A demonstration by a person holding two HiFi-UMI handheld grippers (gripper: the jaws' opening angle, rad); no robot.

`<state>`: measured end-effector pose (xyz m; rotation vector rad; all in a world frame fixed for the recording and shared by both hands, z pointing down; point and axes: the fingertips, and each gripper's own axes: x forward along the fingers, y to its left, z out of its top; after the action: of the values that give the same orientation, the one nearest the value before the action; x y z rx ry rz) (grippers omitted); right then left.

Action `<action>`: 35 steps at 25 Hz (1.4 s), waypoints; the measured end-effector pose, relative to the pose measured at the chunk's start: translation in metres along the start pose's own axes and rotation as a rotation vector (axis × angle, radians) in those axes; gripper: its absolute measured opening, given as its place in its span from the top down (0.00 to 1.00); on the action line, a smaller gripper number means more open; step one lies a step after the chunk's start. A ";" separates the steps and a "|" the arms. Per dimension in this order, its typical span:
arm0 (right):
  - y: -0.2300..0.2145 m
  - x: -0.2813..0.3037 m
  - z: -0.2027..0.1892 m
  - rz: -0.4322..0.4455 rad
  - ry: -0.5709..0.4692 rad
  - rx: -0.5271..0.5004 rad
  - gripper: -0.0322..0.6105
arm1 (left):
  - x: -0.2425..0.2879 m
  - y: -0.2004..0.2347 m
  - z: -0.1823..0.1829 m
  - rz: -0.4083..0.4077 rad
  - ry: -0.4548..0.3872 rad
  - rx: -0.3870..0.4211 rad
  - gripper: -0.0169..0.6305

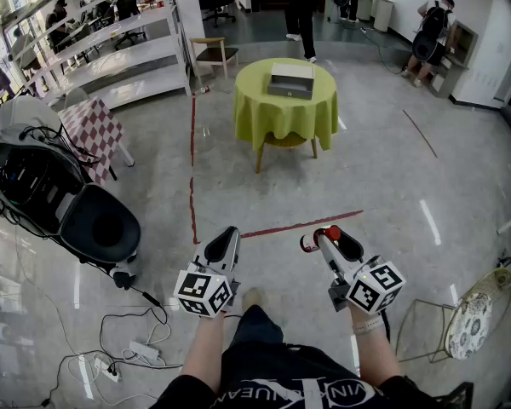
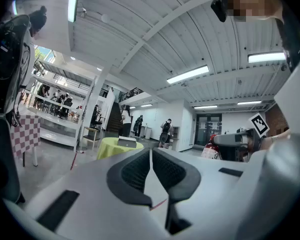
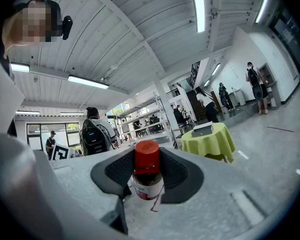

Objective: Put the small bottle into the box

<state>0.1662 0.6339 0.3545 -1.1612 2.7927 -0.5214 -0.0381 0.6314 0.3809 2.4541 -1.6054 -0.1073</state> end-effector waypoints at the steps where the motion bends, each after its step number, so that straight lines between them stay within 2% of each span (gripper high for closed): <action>1: -0.003 0.005 0.001 0.000 0.002 -0.009 0.72 | 0.006 0.003 0.000 -0.005 0.001 0.005 0.94; 5: -0.016 0.030 0.002 -0.014 -0.001 -0.007 0.72 | 0.031 0.019 0.003 -0.031 0.006 0.019 0.94; 12: -0.041 0.090 0.000 -0.021 0.006 0.053 0.72 | 0.084 0.071 0.007 -0.042 0.013 -0.008 0.94; 22: -0.080 0.171 0.020 -0.095 -0.058 0.090 0.72 | 0.156 0.142 0.026 -0.099 0.025 -0.003 0.94; 29: -0.094 0.201 0.024 -0.130 -0.074 0.107 0.72 | 0.183 0.168 0.025 -0.130 0.060 -0.001 0.94; 35: -0.107 0.214 0.024 -0.150 -0.067 0.119 0.72 | 0.200 0.181 0.017 -0.131 0.075 -0.032 0.94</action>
<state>0.0907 0.4072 0.3809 -1.3430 2.5932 -0.6390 -0.1226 0.3767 0.4135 2.5061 -1.4017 -0.0596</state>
